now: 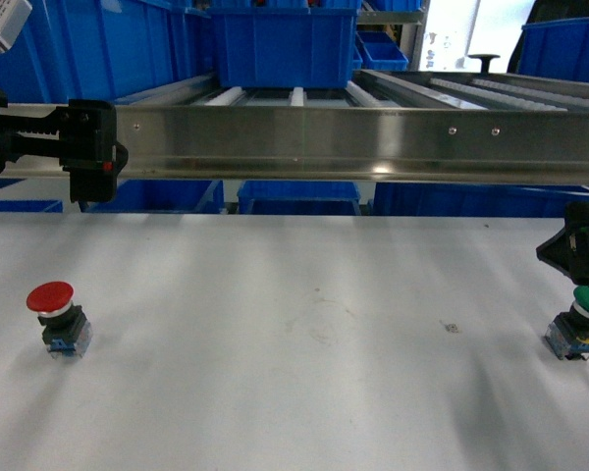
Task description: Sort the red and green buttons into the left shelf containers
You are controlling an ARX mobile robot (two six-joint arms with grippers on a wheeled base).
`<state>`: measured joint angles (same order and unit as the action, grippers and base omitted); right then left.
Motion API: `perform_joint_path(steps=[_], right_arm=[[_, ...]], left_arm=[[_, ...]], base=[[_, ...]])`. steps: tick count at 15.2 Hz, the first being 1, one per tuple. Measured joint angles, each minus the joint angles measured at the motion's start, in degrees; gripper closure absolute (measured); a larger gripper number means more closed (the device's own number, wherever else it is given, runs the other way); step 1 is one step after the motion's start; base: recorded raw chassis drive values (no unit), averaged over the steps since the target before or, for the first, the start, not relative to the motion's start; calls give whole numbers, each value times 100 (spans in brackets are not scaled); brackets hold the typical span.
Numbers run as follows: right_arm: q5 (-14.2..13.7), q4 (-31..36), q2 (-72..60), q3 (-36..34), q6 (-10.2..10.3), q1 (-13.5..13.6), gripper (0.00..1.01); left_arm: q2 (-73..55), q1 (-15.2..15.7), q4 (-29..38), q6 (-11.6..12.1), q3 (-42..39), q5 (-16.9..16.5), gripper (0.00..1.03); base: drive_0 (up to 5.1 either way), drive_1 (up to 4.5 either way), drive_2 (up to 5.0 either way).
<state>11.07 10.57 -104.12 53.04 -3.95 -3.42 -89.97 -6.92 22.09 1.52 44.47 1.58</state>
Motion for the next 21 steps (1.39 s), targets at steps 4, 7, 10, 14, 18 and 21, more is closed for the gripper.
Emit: perform_joint_path(steps=[4, 7, 10, 14, 18, 21], right_arm=[[-400, 422, -350, -201, -214, 2, 3], [-382, 417, -385, -214, -219, 2, 3], [-452, 507, -457, -234, -238, 2, 3], [-540, 629, -649, -302, -260, -2, 3], [-468, 800, -957, -339, -273, -13, 3], [-487, 968, -1211, -328, -251, -221, 10]], left_arm=[[0, 0, 4, 0, 0, 13, 5], [0, 0, 4, 0, 0, 13, 5], [0, 0, 2, 0, 0, 13, 5], [0, 0, 2, 0, 0, 13, 5], [0, 0, 4, 0, 0, 13, 5], [0, 0, 2, 0, 0, 13, 5]], base=[[0, 0, 0], [0, 0, 0], [0, 0, 0], [0, 0, 0], [0, 0, 0], [0, 0, 0]])
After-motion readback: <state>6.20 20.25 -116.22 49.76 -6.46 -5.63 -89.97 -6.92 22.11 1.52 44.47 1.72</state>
